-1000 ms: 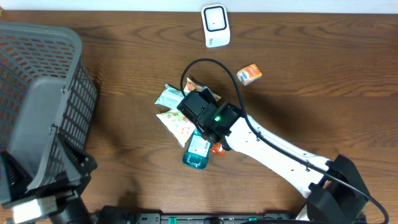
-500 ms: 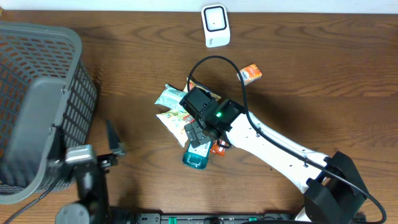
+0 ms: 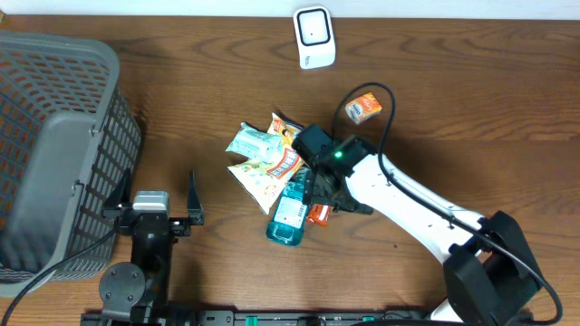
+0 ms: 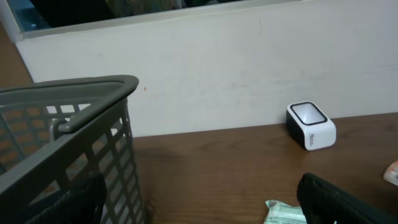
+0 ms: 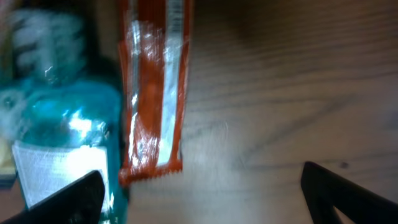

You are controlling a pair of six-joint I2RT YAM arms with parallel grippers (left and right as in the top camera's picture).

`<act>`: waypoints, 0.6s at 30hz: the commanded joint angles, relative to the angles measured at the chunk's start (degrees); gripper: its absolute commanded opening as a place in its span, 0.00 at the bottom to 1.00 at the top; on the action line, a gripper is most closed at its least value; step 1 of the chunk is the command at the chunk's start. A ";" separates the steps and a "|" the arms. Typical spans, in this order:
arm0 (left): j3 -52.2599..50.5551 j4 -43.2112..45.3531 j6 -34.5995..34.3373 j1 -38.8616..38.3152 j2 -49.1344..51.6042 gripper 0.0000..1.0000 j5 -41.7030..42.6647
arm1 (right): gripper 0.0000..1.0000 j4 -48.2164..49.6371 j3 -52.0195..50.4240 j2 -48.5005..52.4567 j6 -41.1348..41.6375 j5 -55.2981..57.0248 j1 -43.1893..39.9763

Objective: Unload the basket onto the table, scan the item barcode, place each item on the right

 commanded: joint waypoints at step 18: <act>0.31 -3.21 -0.79 0.02 0.02 0.98 0.96 | 0.68 17.14 -6.03 6.25 5.49 4.59 -3.17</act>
